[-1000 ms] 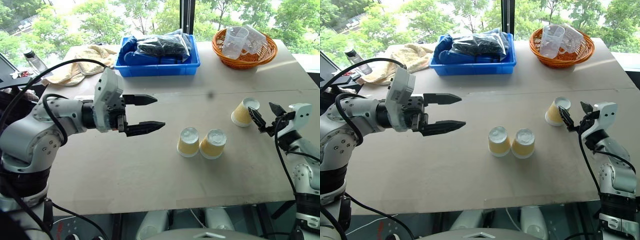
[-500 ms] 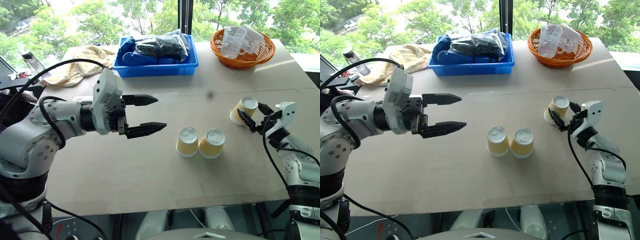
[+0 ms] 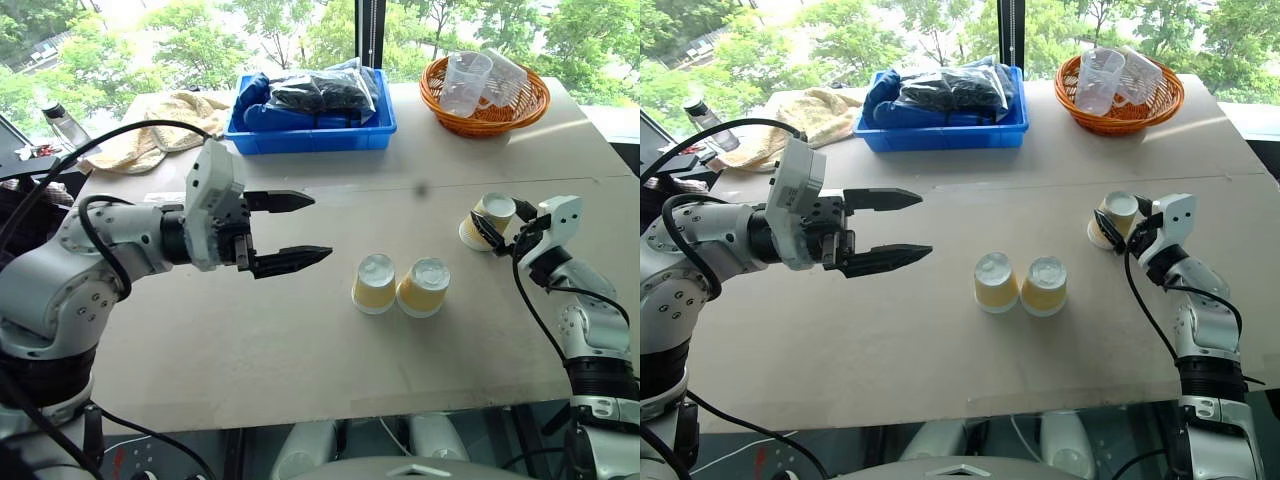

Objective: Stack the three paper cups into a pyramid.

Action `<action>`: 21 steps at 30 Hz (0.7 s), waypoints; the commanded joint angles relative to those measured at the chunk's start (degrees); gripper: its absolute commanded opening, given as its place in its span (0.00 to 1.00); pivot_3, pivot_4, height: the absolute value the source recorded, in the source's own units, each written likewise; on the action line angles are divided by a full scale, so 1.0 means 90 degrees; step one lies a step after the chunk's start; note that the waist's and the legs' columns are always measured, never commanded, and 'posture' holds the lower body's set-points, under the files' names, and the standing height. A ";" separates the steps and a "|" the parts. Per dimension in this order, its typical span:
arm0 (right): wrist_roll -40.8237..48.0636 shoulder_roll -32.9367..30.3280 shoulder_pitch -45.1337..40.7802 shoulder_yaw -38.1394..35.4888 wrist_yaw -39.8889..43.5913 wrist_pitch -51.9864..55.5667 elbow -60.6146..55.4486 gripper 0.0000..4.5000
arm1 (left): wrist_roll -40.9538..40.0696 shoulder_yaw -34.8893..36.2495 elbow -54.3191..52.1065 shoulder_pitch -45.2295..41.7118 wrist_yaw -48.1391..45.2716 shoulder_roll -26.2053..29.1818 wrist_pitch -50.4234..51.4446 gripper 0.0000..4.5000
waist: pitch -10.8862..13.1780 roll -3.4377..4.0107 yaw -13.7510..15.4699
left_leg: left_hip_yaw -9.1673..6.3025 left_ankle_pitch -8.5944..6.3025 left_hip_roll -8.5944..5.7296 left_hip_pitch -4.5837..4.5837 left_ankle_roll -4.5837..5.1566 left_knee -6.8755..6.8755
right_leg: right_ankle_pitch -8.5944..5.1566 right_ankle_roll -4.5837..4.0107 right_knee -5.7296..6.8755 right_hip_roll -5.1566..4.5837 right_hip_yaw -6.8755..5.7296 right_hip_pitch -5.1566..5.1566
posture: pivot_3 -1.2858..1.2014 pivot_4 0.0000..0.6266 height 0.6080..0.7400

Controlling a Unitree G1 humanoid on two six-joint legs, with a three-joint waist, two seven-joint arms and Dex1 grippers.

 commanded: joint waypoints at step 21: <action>0.2897 -0.1159 0.0108 0.0896 0.1978 0.2891 -0.3984 0.50 | 0.0358 -0.0097 -0.0106 0.0264 -0.0461 0.0123 -0.0429 1.00 | 0.0004 0.0005 0.0029 | -0.0006 0.0000 0.0000 -0.0047 0.0000 0.0010 | 0.0000 0.0000 0.0006 -0.0004 -0.0002 -0.0040 | 0.52 0.24 1.00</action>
